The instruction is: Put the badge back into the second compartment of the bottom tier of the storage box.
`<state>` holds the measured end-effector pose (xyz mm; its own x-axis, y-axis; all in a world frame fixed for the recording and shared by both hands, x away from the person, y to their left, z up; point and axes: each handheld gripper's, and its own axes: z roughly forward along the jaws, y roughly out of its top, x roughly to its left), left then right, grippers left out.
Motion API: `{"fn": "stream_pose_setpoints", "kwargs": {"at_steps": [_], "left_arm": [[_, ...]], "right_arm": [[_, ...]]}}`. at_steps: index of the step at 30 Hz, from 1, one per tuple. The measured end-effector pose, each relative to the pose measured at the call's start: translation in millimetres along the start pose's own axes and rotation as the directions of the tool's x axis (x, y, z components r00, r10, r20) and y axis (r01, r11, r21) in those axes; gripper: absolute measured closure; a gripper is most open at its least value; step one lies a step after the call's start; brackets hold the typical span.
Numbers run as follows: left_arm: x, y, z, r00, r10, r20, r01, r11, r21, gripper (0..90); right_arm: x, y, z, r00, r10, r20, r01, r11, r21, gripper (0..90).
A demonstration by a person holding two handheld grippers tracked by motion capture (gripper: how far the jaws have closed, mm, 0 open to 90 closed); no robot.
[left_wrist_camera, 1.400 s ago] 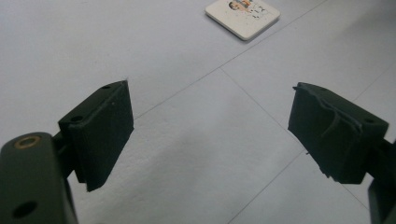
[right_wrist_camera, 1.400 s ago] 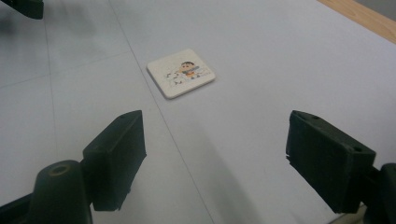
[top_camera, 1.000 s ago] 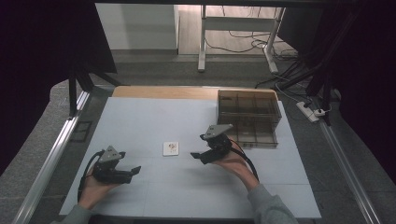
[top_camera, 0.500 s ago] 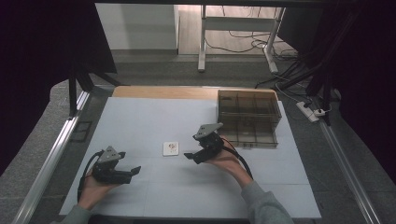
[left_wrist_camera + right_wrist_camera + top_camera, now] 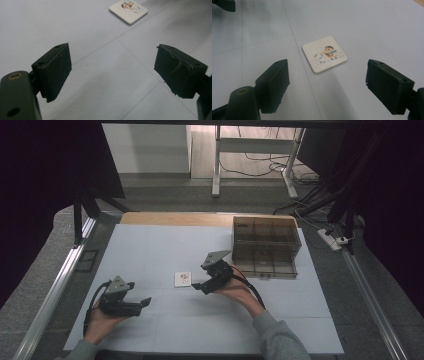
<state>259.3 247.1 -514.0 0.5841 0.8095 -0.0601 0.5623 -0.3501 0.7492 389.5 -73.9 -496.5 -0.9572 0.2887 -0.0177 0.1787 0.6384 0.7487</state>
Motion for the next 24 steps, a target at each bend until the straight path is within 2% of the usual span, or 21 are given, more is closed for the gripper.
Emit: {"fn": "stream_pose_setpoints", "kwargs": {"at_steps": [6,13,24], "left_arm": [[1.3,-1.0,0.8,1.0000,-0.001,0.004,0.001,1.0000,0.003,14.1],[2.5,-2.1,0.5,0.9999,-0.009,0.008,0.009,1.0000,0.002,14.1],[2.7,-2.3,1.1,0.9999,-0.010,0.011,0.010,0.9999,0.003,14.1]], "right_arm": [[0.9,5.2,6.9,0.9999,-0.009,-0.007,0.009,1.000,0.014,19.1],[-4.1,7.9,16.5,1.0000,0.005,-0.006,-0.005,1.000,0.027,19.3],[-5.4,16.3,35.7,0.9992,0.003,-0.041,-0.001,0.999,0.045,19.4]]}}
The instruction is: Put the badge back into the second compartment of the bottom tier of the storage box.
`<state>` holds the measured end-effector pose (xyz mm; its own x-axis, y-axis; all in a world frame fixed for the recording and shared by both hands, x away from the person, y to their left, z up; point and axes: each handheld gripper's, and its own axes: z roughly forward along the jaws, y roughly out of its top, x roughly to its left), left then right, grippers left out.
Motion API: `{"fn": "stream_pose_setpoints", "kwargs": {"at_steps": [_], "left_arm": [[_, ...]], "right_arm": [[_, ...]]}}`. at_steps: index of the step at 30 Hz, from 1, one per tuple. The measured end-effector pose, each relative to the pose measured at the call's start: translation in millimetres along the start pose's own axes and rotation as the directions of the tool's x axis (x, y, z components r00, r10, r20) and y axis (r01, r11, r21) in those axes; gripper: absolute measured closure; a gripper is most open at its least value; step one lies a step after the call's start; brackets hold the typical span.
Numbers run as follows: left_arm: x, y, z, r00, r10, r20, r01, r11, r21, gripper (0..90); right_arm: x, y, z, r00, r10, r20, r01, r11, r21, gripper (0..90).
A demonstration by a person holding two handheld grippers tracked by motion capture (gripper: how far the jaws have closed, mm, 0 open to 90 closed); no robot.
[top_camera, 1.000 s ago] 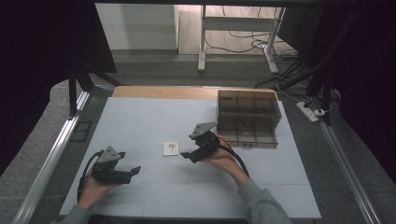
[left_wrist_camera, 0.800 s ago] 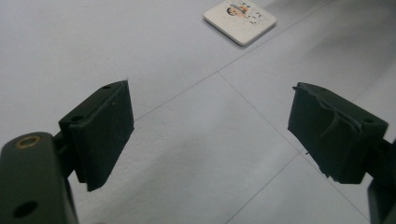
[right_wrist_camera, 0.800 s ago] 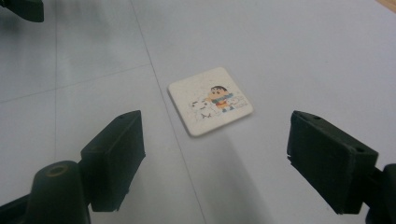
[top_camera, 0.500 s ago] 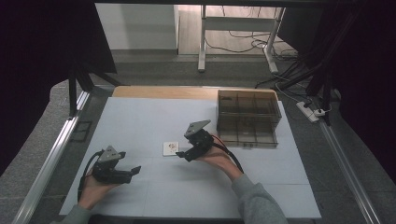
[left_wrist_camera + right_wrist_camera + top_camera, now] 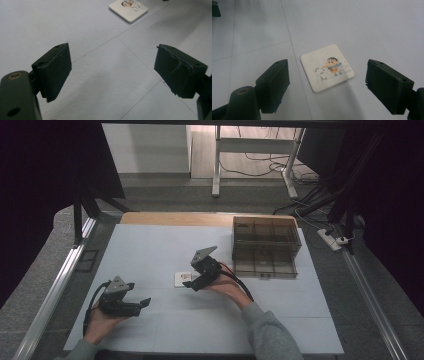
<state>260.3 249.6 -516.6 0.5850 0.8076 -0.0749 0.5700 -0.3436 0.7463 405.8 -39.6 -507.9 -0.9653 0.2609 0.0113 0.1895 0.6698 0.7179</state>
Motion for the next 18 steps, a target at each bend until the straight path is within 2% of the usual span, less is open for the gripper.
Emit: {"fn": "stream_pose_setpoints", "kwargs": {"at_steps": [9,18], "left_arm": [[-0.1,-0.5,0.1,1.0000,0.004,0.003,-0.004,1.0000,0.003,14.1],[0.0,-0.6,0.4,1.0000,0.003,0.000,-0.003,1.0000,0.006,14.1]], "right_arm": [[0.2,4.8,22.3,0.9993,-0.025,-0.027,0.026,0.999,0.038,19.0],[-1.1,5.5,28.2,0.9986,-0.044,-0.029,0.046,0.997,0.068,18.8]]}}
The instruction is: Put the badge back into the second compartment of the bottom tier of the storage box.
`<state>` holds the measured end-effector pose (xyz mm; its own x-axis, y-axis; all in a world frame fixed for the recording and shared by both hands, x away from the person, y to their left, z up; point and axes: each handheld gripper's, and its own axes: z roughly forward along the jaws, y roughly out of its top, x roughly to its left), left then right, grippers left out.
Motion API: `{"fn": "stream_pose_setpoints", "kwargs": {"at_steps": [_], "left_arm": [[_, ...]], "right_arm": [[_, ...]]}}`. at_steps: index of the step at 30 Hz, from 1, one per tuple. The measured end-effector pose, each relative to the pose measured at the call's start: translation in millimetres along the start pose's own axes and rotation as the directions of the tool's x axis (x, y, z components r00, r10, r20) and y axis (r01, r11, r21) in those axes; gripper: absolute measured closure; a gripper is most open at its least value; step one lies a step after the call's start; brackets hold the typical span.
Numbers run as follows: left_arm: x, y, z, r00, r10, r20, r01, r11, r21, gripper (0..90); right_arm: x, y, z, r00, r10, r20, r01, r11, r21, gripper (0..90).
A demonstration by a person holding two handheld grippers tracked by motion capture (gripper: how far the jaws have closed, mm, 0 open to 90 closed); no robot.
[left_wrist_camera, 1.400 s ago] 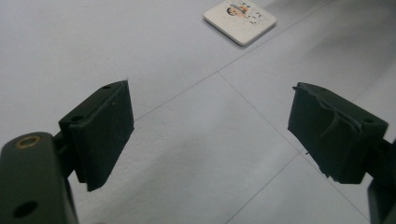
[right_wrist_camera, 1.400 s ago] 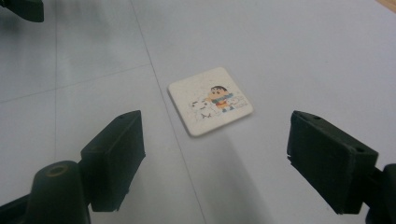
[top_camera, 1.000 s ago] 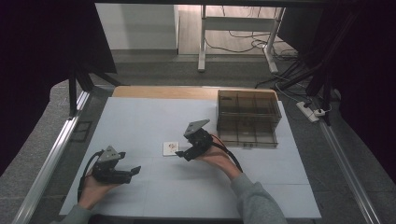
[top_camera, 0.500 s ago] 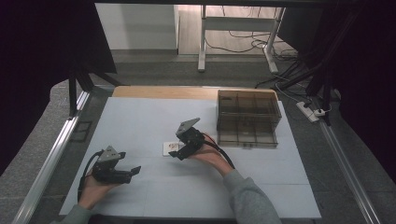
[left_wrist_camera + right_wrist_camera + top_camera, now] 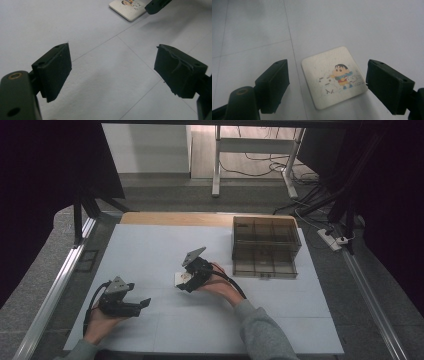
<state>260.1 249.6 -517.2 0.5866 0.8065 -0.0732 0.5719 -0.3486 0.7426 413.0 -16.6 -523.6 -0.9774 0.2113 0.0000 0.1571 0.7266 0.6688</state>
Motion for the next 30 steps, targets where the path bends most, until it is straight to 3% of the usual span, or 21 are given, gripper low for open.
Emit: {"fn": "stream_pose_setpoints", "kwargs": {"at_steps": [6,14,18,21,30], "left_arm": [[0.2,-0.1,0.1,1.0000,0.002,-0.003,-0.002,1.0000,0.002,14.3],[1.4,-1.1,-0.1,1.0000,-0.002,-0.005,0.002,1.0000,0.003,14.4],[1.9,-1.6,-0.5,1.0000,-0.004,-0.005,0.004,1.0000,0.002,14.4],[3.0,-2.2,-1.0,1.0000,-0.008,-0.004,0.008,1.0000,0.000,14.4],[5.0,-4.2,-3.2,0.9997,-0.017,-0.015,0.017,0.9998,-0.010,14.9]], "right_arm": [[-3.6,-1.3,5.0,0.9999,0.009,-0.005,-0.009,1.000,-0.002,18.6],[-5.4,0.3,12.1,0.9998,-0.016,-0.010,0.016,0.999,0.034,19.2],[-4.4,1.0,15.1,0.9989,-0.046,-0.009,0.047,0.998,0.052,22.1],[-3.2,1.1,14.3,0.9969,-0.073,-0.030,0.074,0.996,0.046,31.8],[-1.2,2.2,12.2,0.9952,-0.093,-0.029,0.095,0.994,0.050,33.2]]}}
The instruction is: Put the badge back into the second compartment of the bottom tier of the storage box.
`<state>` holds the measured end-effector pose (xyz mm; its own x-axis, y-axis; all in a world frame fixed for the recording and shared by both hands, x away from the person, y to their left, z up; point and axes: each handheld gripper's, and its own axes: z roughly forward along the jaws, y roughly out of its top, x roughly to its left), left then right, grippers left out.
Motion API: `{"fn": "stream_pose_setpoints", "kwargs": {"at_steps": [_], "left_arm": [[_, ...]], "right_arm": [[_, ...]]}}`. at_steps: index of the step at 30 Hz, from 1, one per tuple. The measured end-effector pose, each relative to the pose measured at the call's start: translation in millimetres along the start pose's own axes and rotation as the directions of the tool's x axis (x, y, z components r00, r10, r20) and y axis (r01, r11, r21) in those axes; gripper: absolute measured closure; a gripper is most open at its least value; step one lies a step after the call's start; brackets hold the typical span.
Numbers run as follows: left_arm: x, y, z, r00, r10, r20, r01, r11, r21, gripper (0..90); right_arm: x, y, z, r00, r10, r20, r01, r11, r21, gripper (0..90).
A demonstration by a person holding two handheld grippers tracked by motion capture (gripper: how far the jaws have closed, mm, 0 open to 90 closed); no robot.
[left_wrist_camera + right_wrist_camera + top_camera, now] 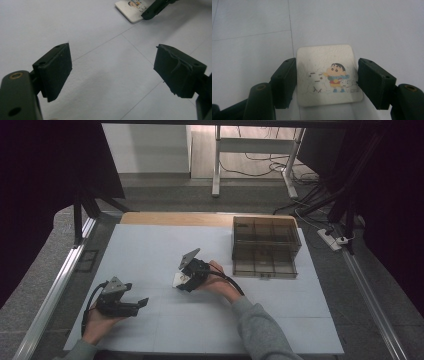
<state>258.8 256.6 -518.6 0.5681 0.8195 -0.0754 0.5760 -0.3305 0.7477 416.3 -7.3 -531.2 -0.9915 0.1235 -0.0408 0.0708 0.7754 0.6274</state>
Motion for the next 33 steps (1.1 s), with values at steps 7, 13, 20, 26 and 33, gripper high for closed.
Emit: {"fn": "stream_pose_setpoints", "kwargs": {"at_steps": [7,13,20,26,33], "left_arm": [[1.7,-0.3,-0.6,0.9999,-0.012,0.001,0.012,0.9999,-0.005,15.0],[1.5,-0.4,-0.4,0.9999,-0.011,0.000,0.011,0.9999,-0.003,15.0],[1.6,-0.5,-0.7,0.9999,-0.012,0.000,0.012,0.9999,-0.004,15.0],[1.9,-0.6,-0.9,0.9999,-0.013,0.000,0.013,0.9999,-0.005,15.0],[2.0,-0.5,-1.2,0.9999,-0.015,-0.002,0.015,0.9999,-0.006,15.0]], "right_arm": [[-2.4,-1.5,-6.4,0.9999,0.013,0.010,-0.013,1.000,-0.006,33.2],[-2.3,0.1,-11.3,0.9997,0.016,0.018,-0.016,0.999,-0.029,33.2],[-2.0,0.5,-14.4,0.9993,0.025,0.026,-0.024,0.999,-0.036,33.2],[-1.4,1.5,-20.9,0.9988,0.032,0.037,-0.030,0.998,-0.050,33.2],[-1.1,0.4,-33.0,0.9975,0.051,0.049,-0.048,0.997,-0.060,33.2]]}}
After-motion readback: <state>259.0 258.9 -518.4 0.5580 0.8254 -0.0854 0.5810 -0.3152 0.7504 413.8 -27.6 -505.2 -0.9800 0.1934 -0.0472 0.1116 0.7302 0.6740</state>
